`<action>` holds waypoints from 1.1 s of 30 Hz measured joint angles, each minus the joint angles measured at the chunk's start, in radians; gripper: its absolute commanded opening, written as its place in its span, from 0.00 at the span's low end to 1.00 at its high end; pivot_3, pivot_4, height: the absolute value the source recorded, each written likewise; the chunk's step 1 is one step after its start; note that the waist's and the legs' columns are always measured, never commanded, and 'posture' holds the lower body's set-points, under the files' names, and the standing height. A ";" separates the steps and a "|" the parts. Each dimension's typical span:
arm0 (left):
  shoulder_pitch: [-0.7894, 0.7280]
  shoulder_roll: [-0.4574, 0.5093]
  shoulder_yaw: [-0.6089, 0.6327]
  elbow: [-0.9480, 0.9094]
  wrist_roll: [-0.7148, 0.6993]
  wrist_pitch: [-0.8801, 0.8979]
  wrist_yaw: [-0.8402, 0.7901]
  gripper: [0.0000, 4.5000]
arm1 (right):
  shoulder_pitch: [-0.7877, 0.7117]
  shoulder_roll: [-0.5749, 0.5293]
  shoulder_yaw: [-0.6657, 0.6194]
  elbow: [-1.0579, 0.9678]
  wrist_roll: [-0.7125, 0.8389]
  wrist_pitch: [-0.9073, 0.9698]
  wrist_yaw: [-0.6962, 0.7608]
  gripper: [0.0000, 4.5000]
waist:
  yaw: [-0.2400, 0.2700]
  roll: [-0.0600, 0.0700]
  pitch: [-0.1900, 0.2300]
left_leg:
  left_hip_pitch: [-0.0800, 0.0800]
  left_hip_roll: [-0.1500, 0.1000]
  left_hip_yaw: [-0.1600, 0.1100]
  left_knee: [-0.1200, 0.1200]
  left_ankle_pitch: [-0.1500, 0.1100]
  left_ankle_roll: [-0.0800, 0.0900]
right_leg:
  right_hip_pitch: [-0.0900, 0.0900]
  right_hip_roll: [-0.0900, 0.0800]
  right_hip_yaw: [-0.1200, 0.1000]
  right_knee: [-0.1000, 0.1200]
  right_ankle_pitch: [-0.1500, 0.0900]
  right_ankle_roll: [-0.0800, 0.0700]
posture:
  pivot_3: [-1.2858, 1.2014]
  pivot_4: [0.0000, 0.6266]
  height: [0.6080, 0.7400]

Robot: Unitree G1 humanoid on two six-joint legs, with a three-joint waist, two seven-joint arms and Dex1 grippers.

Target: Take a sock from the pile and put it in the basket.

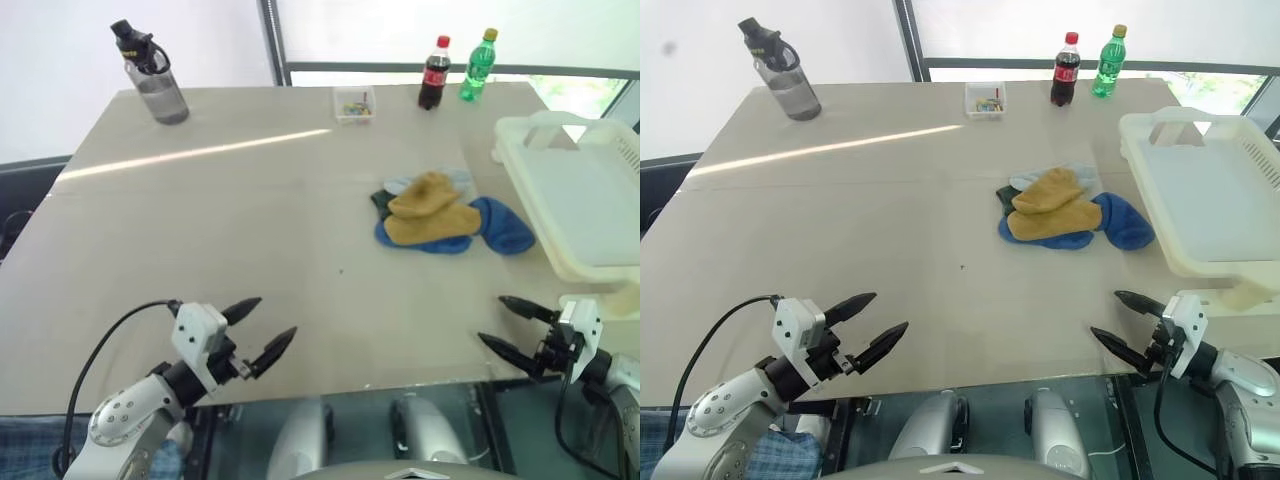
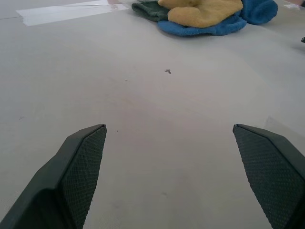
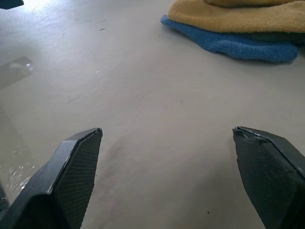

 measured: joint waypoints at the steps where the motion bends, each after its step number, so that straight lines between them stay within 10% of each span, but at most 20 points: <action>1: 0.000 0.000 0.000 0.000 0.000 0.000 0.000 1.00 | 0.000 0.000 0.000 0.000 0.000 0.000 0.000 1.00 | 0.000 0.000 0.000 | 0.000 0.000 0.000 0.000 0.000 0.000 | 0.000 0.000 0.000 0.000 0.000 0.000 | 0.52 0.24 1.00; 33: -0.064 -0.001 0.000 0.032 -0.019 -0.038 -0.037 1.00 | 0.030 0.002 -0.007 -0.061 -0.002 -0.026 -0.037 1.00 | 0.000 0.001 0.000 | 0.000 -0.001 0.002 0.000 0.000 0.000 | 0.000 0.001 0.000 0.001 0.000 0.000 | 0.52 0.24 1.00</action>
